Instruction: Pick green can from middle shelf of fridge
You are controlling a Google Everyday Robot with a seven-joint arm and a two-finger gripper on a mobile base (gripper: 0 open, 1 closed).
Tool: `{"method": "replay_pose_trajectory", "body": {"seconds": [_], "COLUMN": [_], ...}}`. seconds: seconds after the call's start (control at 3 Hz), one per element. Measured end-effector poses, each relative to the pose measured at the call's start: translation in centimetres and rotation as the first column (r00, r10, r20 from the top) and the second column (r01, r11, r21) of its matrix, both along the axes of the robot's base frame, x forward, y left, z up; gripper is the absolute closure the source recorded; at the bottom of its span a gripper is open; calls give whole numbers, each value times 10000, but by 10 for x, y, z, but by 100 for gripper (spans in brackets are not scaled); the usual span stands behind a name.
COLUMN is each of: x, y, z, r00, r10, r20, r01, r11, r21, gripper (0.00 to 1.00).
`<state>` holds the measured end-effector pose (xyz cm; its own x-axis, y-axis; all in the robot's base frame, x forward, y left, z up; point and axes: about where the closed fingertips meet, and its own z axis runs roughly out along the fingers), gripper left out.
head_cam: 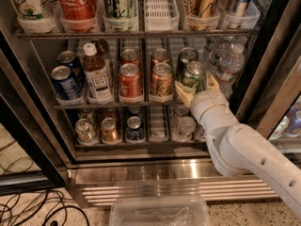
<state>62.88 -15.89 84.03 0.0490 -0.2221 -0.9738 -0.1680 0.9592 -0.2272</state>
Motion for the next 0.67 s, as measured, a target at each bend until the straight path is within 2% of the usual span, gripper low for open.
{"method": "replay_pose_trajectory", "body": {"seconds": [0.33, 0.67], "x": [2, 3], "y": [3, 6], "z": [-1, -1], "r00": [9999, 9995], "r10": [104, 265], "r20": [-73, -164], "r01": [-103, -262], "r11": [9999, 9994], "r21": [79, 210], "gripper": [53, 76]}}
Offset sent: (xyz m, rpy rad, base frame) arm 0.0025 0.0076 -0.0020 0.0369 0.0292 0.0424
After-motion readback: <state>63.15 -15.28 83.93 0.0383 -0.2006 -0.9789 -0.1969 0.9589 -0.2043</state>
